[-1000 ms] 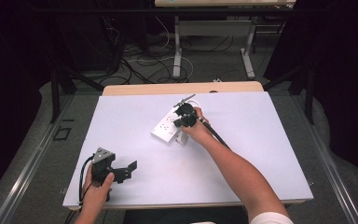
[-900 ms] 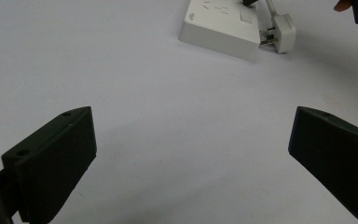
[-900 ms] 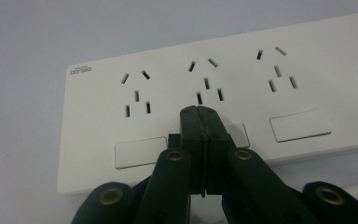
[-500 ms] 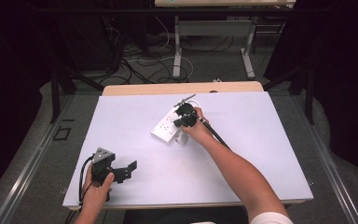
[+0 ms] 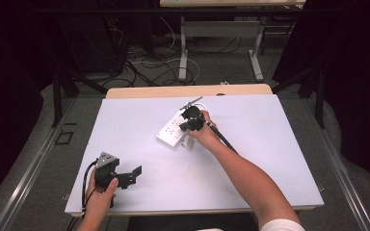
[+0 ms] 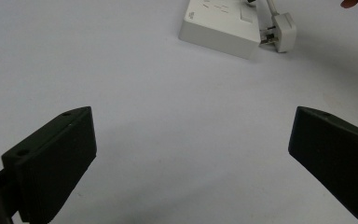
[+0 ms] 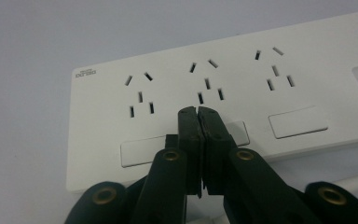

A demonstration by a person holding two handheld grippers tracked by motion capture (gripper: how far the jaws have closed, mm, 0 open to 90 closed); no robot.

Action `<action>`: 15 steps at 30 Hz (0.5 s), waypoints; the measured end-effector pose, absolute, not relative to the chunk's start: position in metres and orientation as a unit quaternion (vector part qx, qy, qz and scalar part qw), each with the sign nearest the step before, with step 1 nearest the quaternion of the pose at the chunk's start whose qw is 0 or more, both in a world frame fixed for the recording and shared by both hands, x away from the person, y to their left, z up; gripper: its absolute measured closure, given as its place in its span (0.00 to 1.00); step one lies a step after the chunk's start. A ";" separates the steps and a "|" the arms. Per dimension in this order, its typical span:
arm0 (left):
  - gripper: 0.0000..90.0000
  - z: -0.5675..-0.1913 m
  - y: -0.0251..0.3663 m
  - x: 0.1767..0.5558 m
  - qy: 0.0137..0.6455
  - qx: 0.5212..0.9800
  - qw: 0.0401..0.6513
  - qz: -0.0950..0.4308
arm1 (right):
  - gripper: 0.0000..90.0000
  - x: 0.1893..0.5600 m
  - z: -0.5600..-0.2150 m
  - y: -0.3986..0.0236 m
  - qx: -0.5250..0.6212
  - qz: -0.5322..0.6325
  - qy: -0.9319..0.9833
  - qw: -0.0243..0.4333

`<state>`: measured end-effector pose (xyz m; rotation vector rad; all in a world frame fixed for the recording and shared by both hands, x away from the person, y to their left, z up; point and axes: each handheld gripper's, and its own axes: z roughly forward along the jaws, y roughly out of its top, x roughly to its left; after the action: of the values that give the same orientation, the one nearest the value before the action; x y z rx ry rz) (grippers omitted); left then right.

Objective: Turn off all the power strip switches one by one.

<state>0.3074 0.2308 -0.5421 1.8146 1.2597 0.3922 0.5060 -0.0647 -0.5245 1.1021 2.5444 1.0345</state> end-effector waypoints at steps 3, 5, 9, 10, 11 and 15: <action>0.01 -0.542 0.231 0.307 0.506 0.729 0.434 0.157 | 0.98 0.504 -0.523 -0.064 0.368 0.352 0.856 0.092; 0.01 -0.542 0.231 0.308 0.506 0.729 0.434 0.157 | 0.98 0.502 -0.521 -0.063 0.373 0.351 0.855 0.089; 0.01 -0.542 0.231 0.308 0.506 0.728 0.434 0.158 | 0.97 0.499 -0.519 -0.062 0.358 0.340 0.866 0.085; 0.01 -0.542 0.231 0.308 0.506 0.728 0.434 0.158 | 0.97 0.497 -0.518 -0.061 0.362 0.338 0.865 0.080; 0.01 -0.542 0.231 0.308 0.507 0.728 0.434 0.158 | 0.97 0.497 -0.518 -0.060 0.358 0.342 0.865 0.082; 0.01 -0.543 0.231 0.308 0.507 0.728 0.434 0.158 | 0.97 0.493 -0.519 -0.056 0.357 0.353 0.861 0.080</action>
<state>0.3080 0.2309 -0.5428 1.8130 1.2618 0.3926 0.4927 -0.0558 -0.5186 1.0672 2.5757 1.0544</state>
